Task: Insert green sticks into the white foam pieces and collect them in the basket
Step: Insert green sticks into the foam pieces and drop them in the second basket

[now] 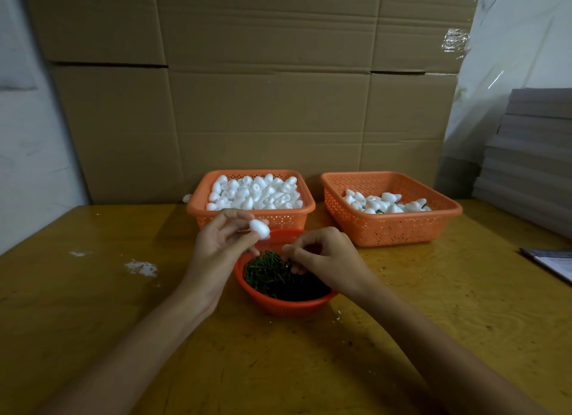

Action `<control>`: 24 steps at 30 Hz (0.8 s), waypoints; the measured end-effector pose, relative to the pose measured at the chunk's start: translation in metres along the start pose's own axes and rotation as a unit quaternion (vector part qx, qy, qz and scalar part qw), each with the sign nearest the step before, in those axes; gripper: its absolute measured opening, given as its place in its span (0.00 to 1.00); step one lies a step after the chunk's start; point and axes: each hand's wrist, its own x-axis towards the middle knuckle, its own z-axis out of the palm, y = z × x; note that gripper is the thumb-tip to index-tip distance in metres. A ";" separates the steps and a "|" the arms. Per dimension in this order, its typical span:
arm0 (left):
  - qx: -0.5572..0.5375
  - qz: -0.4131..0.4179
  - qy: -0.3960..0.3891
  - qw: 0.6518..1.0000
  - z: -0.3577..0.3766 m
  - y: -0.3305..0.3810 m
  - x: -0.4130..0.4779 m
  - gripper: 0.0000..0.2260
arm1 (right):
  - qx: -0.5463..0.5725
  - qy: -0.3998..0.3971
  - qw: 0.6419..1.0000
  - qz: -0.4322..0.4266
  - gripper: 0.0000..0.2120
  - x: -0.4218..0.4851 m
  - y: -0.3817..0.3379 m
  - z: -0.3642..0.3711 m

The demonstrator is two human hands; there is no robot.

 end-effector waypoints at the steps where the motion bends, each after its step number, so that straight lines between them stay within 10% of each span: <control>1: 0.003 0.002 -0.004 1.000 0.000 0.000 0.000 0.09 | -0.002 -0.002 1.000 -0.003 0.07 0.000 0.001 0.000; 15: -0.001 0.013 -0.012 1.000 -0.001 -0.003 0.000 0.10 | 0.080 0.028 0.996 -0.033 0.15 -0.002 0.002 0.005; 24: 0.024 0.017 -0.034 0.999 0.002 0.000 -0.001 0.13 | 0.032 0.052 0.995 -0.077 0.03 -0.003 0.003 0.007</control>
